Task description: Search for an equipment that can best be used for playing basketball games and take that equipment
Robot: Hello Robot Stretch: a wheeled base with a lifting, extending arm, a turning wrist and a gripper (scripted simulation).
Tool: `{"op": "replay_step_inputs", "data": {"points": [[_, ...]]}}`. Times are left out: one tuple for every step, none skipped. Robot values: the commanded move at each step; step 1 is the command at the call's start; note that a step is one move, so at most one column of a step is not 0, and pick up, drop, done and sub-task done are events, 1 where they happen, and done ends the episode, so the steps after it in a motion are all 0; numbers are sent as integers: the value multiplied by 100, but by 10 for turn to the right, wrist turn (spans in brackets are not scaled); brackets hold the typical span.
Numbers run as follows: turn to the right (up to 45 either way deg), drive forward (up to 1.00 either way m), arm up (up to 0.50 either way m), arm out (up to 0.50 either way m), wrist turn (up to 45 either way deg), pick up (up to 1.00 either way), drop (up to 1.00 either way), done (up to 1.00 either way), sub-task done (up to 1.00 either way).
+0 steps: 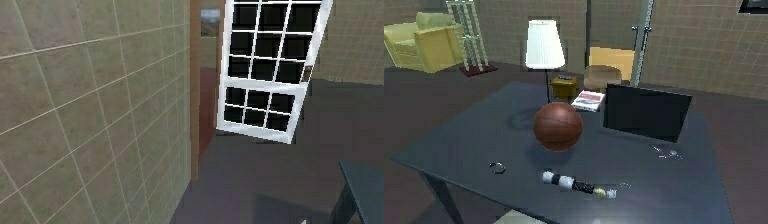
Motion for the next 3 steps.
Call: {"op": "replay_step_inputs", "data": {"points": [[0,0,38,0,0,0,0,0,0],[0,0,0,40,0,0,0,0,0],[0,0,0,0,450,0,0,0,0]]}}
